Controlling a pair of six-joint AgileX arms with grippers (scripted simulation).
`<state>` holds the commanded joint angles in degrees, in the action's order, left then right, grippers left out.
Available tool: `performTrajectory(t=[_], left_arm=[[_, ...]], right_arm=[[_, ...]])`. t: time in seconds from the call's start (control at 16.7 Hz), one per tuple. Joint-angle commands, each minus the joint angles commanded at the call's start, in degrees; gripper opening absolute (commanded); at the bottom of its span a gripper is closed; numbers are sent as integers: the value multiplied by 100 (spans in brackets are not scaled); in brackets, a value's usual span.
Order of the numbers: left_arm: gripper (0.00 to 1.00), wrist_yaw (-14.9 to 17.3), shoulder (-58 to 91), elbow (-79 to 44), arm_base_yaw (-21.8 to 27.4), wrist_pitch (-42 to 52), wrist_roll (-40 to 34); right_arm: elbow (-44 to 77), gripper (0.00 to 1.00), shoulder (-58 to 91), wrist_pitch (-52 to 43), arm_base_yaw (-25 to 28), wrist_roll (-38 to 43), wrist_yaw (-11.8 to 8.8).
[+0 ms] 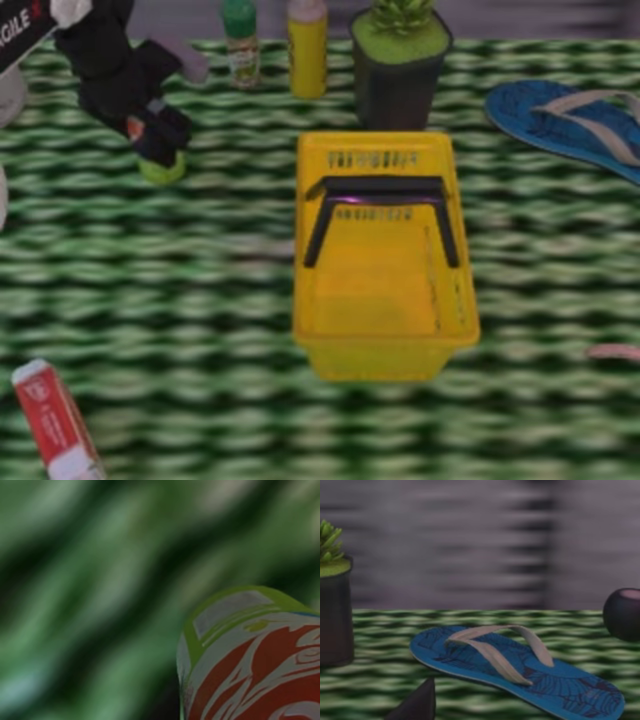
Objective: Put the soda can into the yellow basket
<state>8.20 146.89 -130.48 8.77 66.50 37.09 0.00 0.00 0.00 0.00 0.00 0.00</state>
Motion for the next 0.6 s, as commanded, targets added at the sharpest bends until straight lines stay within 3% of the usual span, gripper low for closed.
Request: performTrajectory(t=[0.24,0.6], left_arm=[[0,967,-280,824,153,-1535,-517],[0,3003,-1174,2380,463,-5034,-1534]], right_arm=[[0,100,0,0,0,0,0],[0,100,0,0,0,0,0]])
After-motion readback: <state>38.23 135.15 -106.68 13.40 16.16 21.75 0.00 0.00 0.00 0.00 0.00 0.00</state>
